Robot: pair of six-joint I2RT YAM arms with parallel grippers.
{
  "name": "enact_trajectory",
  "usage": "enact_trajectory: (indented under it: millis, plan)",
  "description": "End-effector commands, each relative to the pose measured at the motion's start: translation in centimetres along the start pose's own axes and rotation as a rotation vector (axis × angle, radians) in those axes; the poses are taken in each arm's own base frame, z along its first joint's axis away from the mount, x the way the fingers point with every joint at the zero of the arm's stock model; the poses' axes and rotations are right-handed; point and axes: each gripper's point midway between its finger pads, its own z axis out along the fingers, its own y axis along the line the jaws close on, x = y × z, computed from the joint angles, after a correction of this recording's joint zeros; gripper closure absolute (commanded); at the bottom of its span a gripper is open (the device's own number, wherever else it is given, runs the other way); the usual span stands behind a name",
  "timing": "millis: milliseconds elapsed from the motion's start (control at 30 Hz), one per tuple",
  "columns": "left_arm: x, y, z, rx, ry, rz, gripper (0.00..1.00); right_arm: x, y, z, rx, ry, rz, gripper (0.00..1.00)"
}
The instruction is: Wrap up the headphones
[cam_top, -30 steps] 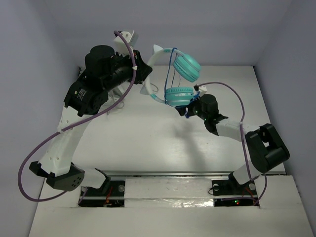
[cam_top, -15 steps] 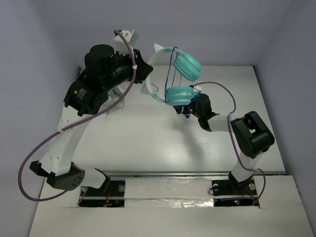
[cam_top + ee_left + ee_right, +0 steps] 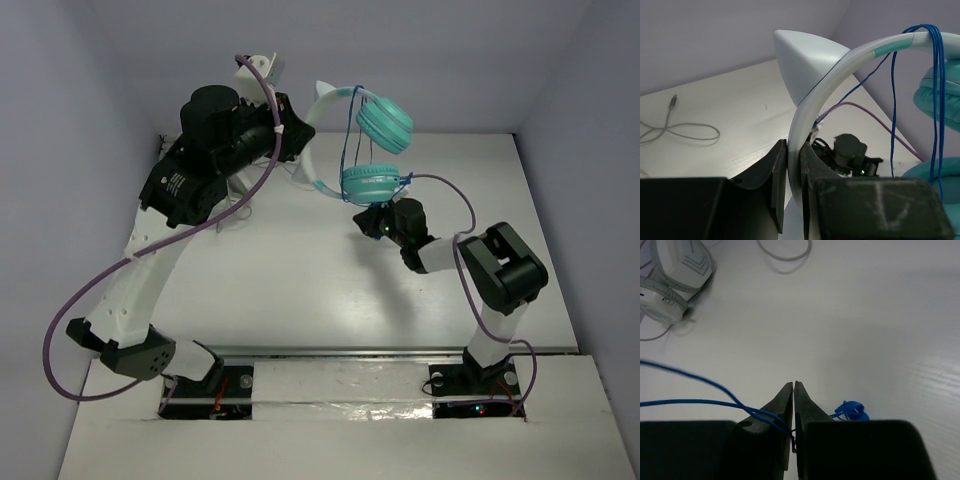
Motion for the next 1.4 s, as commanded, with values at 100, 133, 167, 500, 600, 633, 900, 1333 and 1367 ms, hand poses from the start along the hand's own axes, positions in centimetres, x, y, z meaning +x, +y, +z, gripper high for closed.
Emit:
enact_trajectory:
  millis: [100, 133, 167, 500, 600, 633, 900, 1333, 1367]
  plan:
    - [-6.4, 1.9, 1.6, -0.091, -0.235, -0.047, 1.00, 0.6, 4.1, -3.1, -0.039, -0.001, 0.062, 1.00]
    - [-7.3, 2.3, 1.7, -0.099, -0.257, -0.059, 1.00, 1.0, 4.8, -3.7, -0.046, 0.014, 0.063, 1.00]
    - [-7.9, 3.4, 2.0, -0.130, -0.272, -0.068, 1.00, 2.8, 6.1, -4.4, -0.053, 0.070, 0.059, 1.00]
    - [-6.1, 14.8, 7.0, -0.398, -0.305, -0.184, 1.00, 5.7, 12.7, -10.9, -0.042, 0.216, -0.028, 1.00]
    - [-4.0, 17.0, 8.1, -0.460, -0.274, -0.184, 1.00, 5.9, 14.8, -12.4, -0.049, 0.257, -0.078, 1.00]
    - [-2.9, 18.2, 8.4, -0.507, -0.259, -0.184, 1.00, 5.9, 15.2, -12.9, -0.048, 0.268, -0.092, 1.00]
    - [3.0, 23.2, 11.3, -0.666, -0.120, -0.117, 1.00, 4.7, 20.2, -18.1, -0.064, 0.378, -0.250, 1.00]
    - [15.6, 18.6, 10.7, -0.619, 0.150, -0.034, 1.00, -6.2, 18.6, -19.3, 0.192, 0.152, -0.488, 1.00]
    - [18.0, 17.5, 10.7, -0.600, 0.203, -0.014, 1.00, -6.9, 18.7, -19.4, 0.196, 0.138, -0.506, 1.00]
